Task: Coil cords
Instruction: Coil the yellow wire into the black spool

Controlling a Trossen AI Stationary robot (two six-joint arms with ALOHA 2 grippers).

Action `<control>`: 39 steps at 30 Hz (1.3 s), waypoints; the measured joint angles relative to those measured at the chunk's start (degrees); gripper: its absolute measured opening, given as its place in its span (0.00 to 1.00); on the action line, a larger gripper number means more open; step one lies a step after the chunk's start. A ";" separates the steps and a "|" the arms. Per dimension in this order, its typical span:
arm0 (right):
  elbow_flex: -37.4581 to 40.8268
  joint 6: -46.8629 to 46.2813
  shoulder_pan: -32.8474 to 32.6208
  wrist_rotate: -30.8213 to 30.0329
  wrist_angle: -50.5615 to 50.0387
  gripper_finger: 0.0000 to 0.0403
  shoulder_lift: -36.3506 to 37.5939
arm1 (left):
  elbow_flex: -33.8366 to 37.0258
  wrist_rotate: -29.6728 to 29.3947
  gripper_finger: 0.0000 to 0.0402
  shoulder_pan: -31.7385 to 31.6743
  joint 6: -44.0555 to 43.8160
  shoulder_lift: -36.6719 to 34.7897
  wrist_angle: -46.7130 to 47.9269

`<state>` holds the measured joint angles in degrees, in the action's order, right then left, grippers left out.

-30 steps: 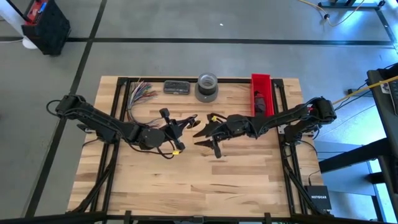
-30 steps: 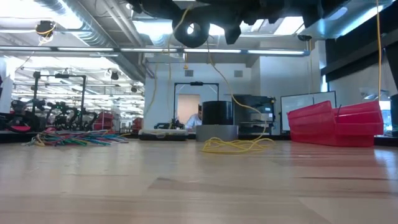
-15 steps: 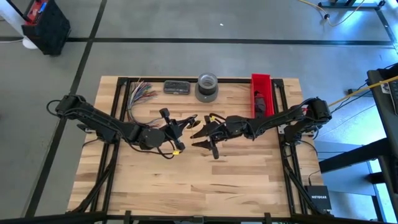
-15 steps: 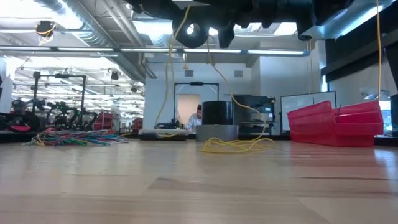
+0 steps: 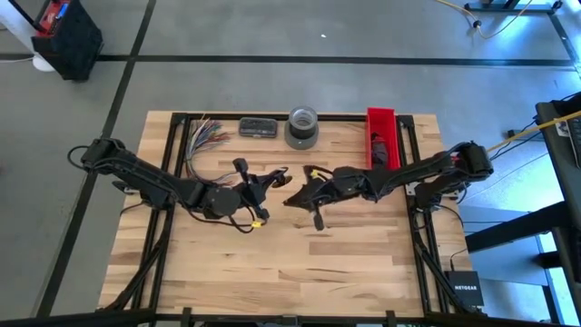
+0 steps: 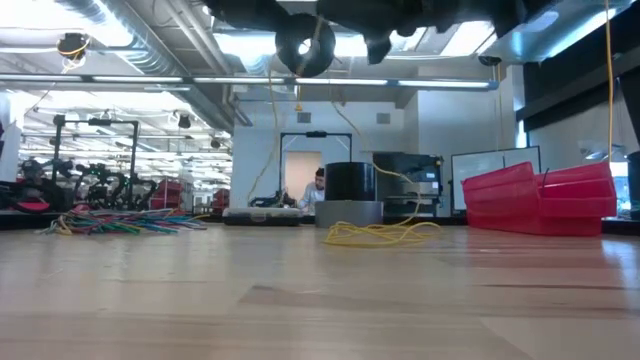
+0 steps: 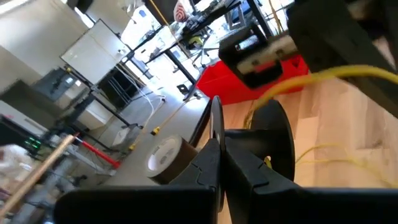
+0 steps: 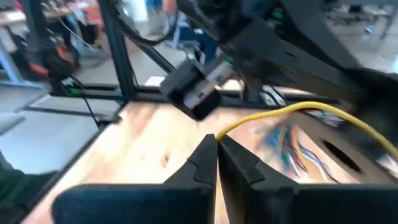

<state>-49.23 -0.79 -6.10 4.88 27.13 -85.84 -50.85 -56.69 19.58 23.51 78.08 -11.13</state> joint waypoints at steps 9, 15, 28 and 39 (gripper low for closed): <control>0.00 9.92 -9.56 -26.28 -18.51 0.02 12.65 | 0.00 -13.40 0.01 3.04 8.68 -0.37 -3.27; 0.00 3.11 -12.80 -35.28 -30.90 0.02 14.71 | -0.11 -14.34 0.01 3.68 9.85 -1.36 -8.34; -1.77 -9.63 -12.64 -40.45 -48.70 0.44 16.35 | -0.09 -5.75 0.01 3.59 8.14 -1.27 -9.08; 4.72 13.06 -7.65 -35.16 -7.19 0.47 5.13 | -0.04 10.31 0.01 0.35 6.14 -1.27 -19.31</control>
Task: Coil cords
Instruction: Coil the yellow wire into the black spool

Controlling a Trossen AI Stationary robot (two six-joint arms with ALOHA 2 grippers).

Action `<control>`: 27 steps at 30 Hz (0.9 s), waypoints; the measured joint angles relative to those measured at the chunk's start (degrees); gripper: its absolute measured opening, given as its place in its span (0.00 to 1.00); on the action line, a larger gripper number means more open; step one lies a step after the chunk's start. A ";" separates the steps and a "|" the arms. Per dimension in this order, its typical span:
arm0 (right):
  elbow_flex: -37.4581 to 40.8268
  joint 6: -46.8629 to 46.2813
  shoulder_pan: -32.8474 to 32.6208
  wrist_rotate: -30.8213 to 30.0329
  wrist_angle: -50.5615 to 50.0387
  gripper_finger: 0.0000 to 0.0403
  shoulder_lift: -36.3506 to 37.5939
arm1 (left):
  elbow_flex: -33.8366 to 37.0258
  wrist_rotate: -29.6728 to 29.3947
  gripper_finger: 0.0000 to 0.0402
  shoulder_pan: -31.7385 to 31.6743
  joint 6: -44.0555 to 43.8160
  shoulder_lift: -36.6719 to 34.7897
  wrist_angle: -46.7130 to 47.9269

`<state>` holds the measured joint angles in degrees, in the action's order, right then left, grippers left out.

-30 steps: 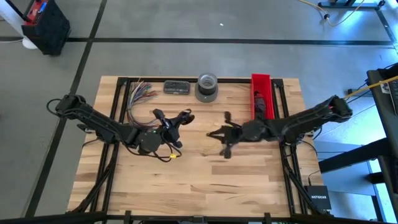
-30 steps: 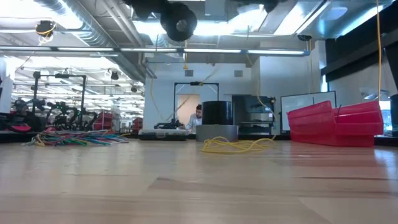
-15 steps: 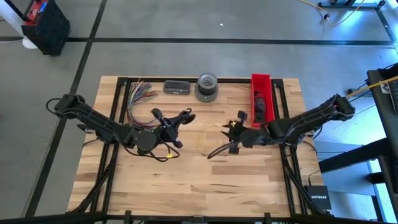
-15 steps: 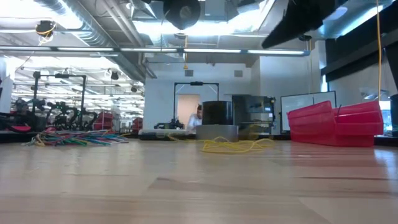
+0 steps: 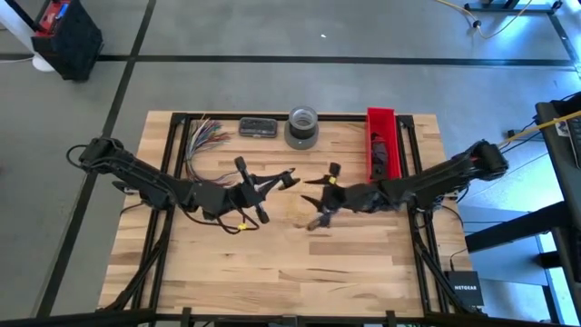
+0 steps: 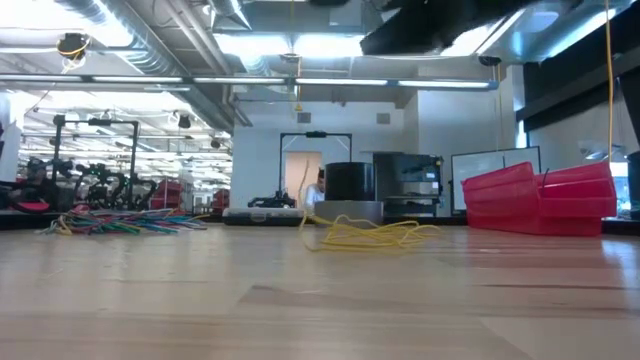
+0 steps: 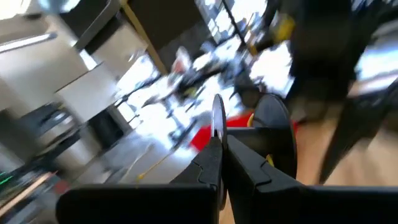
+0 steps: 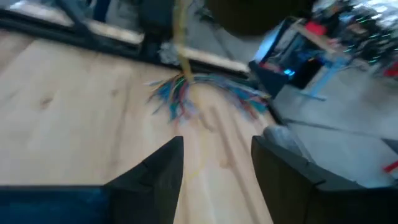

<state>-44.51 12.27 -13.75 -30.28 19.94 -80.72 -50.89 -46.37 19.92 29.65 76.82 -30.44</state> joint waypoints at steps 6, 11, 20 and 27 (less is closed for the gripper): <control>0.37 3.47 4.18 6.00 14.43 0.43 -10.74 | 0.00 9.79 0.01 -2.56 -4.89 0.36 -2.40; 0.37 9.02 3.97 7.36 22.74 0.38 -16.07 | 0.07 9.75 0.01 -2.93 -5.52 1.09 -1.93; 0.37 10.28 5.69 10.01 24.76 0.35 -16.35 | 0.07 9.76 0.01 -2.34 -5.25 1.16 -3.29; 0.32 10.08 7.65 10.95 28.49 0.35 -18.64 | 0.07 9.76 0.01 -2.45 -2.05 1.11 -8.65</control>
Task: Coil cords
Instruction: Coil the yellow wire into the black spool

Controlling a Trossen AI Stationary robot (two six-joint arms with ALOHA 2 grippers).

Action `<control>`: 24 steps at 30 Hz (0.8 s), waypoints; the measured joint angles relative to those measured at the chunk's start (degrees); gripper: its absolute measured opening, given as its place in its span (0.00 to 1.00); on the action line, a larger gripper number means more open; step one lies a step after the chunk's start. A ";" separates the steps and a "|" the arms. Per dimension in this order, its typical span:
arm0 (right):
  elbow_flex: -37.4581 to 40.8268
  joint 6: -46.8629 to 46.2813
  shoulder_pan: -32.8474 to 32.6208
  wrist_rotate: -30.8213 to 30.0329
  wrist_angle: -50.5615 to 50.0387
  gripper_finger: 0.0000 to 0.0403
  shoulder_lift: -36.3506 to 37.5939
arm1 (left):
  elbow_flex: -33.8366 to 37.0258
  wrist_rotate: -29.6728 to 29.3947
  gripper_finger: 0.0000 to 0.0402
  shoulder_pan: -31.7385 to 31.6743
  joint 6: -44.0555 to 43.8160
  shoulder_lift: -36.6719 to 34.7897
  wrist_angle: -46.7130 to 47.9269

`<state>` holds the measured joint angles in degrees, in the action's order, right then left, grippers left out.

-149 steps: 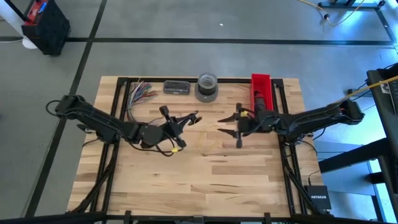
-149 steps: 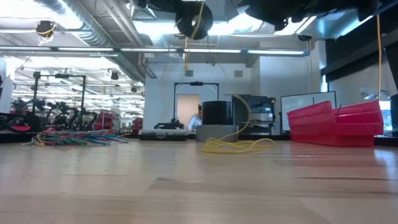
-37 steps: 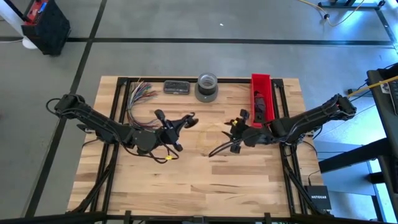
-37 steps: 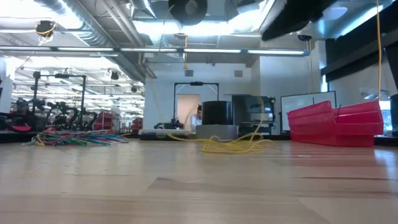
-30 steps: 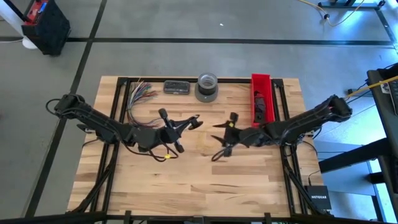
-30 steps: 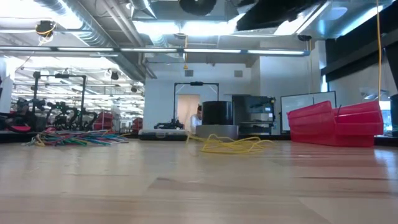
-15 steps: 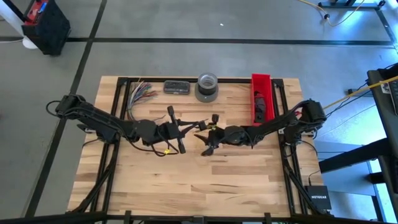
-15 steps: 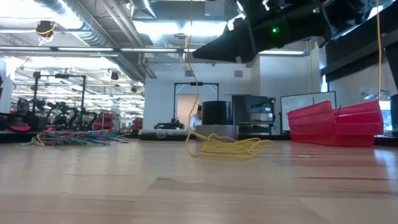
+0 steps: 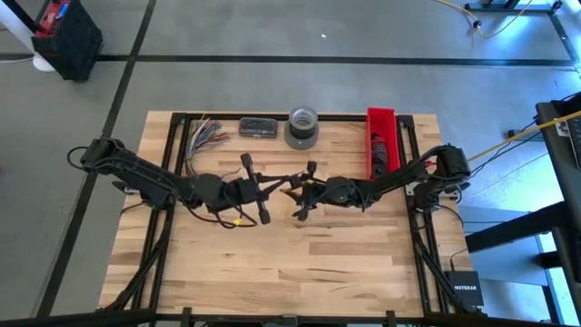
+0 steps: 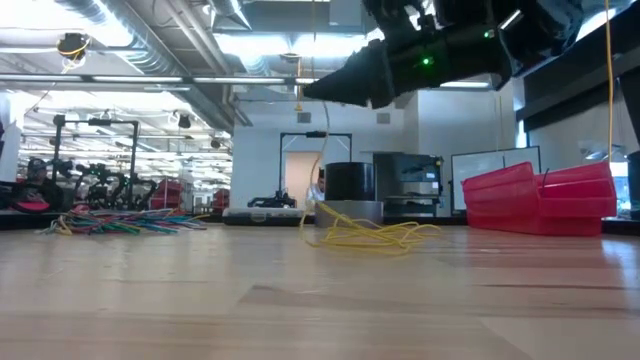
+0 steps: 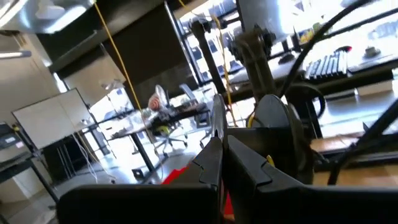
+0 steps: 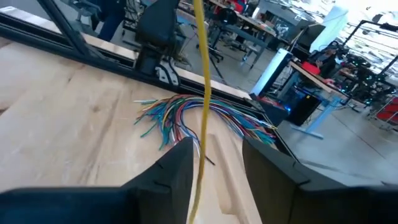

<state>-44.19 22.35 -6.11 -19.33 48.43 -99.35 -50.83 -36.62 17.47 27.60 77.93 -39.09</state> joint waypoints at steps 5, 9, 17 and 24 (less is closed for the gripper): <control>-0.04 2.18 0.13 -1.92 -0.49 0.22 -0.02 | 0.00 0.00 0.01 0.00 0.94 0.00 0.69; -0.04 6.55 -1.08 -6.44 -1.45 0.03 0.59 | 0.00 -1.94 0.01 0.20 1.64 -0.49 1.03; -0.04 8.23 -2.08 -15.44 -11.55 0.02 9.49 | -0.02 -6.09 0.01 1.98 -0.47 -4.36 9.68; -0.02 4.32 -2.21 -23.12 -25.16 0.02 18.71 | -0.02 -16.64 0.01 2.87 -6.48 -4.85 22.52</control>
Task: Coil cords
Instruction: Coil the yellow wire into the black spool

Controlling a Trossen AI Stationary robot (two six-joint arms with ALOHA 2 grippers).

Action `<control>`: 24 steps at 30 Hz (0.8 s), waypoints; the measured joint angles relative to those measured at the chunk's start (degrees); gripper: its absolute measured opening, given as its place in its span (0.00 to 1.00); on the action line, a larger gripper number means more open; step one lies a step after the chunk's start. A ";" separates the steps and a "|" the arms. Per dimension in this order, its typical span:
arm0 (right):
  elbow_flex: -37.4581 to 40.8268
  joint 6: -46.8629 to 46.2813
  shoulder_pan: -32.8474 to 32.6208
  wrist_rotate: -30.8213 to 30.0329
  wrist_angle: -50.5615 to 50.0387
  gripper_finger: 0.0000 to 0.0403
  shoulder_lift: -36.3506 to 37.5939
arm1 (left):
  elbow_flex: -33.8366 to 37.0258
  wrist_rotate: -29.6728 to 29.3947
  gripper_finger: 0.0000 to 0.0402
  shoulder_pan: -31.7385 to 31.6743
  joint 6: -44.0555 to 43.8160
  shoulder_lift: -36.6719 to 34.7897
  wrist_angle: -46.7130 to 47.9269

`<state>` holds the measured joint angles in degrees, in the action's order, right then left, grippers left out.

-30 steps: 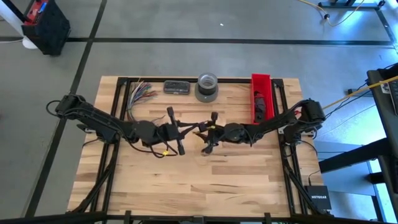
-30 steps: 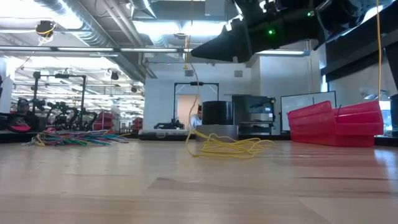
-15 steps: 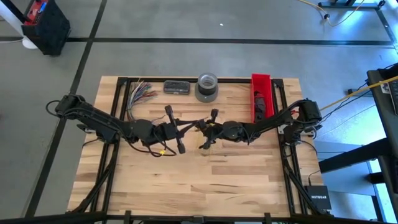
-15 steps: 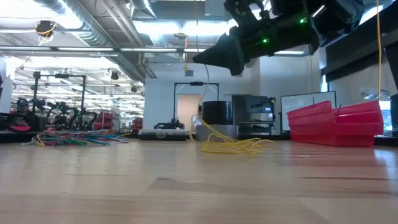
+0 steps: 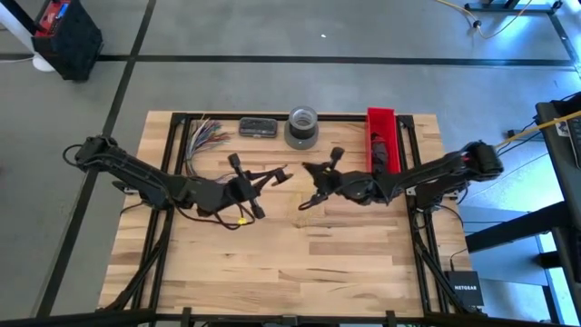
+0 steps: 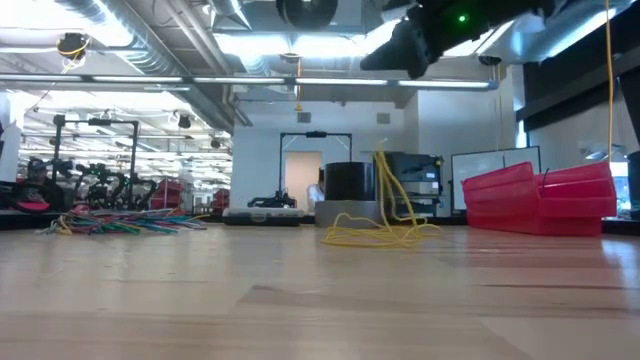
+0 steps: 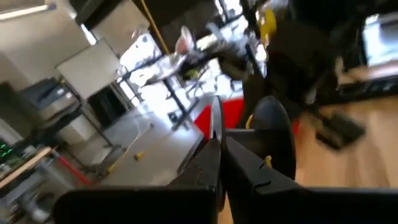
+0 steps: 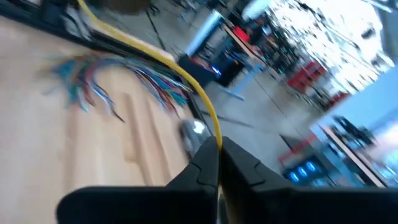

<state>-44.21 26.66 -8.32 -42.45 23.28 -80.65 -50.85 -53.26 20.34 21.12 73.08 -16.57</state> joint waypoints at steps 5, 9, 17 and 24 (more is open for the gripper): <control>0.04 -4.23 -0.46 -5.01 -4.21 0.02 3.43 | 0.00 0.01 0.01 -2.30 -4.58 0.00 5.08; 0.02 -4.75 -1.09 -4.68 -3.44 0.01 3.79 | 0.00 3.71 0.01 -4.59 -8.17 0.46 8.10; 0.02 -5.69 -2.37 -6.93 -3.31 0.01 3.77 | -0.02 6.63 0.01 -7.23 -9.21 2.59 8.81; 0.02 -7.01 -2.52 -13.00 -3.23 0.02 3.74 | -0.02 16.88 0.01 -9.16 -7.20 4.69 8.51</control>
<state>-44.18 19.65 -10.84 -55.45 20.05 -76.90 -50.87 -36.38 11.18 13.91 77.77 -8.07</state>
